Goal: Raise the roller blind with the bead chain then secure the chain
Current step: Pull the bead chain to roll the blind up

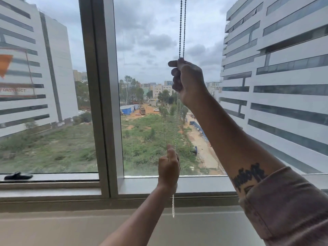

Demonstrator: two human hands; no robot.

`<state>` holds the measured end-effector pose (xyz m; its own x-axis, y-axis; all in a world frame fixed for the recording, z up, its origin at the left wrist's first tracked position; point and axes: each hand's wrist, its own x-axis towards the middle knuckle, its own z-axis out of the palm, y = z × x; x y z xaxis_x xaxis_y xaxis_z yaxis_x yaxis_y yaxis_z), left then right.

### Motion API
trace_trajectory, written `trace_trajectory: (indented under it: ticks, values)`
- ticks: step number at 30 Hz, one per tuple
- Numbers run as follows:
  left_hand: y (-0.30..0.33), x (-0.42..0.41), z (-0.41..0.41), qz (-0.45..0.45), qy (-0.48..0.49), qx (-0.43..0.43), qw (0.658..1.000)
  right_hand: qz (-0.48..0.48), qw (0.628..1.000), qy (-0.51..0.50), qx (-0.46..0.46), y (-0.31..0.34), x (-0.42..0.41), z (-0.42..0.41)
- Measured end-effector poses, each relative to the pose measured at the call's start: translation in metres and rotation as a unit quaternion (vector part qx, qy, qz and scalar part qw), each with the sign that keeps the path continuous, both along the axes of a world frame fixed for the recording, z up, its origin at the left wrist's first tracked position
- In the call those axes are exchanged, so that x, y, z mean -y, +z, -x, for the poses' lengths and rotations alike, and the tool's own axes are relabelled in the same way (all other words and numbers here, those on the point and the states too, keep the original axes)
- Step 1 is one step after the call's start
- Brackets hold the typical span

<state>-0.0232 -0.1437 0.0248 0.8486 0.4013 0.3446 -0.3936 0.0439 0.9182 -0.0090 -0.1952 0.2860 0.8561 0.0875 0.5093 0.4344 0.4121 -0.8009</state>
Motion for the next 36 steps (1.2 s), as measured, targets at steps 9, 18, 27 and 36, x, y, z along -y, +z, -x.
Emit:
trace_trajectory:
  ticks: [9,18,27,36]
  values:
    - [-0.043,0.006,0.008,-0.056,0.029,-0.053,0.997,0.006,1.000,0.006,0.003,-0.048,0.002,0.004]
    - [-0.007,-0.019,-0.004,0.074,-0.192,-0.162,0.965,-0.020,0.999,0.008,0.045,-0.085,0.012,0.014]
    - [0.132,-0.038,-0.022,0.039,-0.147,-0.023,0.988,-0.031,0.999,0.025,0.005,-0.130,0.011,0.016]
    - [0.246,-0.034,-0.013,0.026,-0.111,0.031,0.993,-0.007,0.999,0.037,-0.008,-0.171,0.010,0.013]
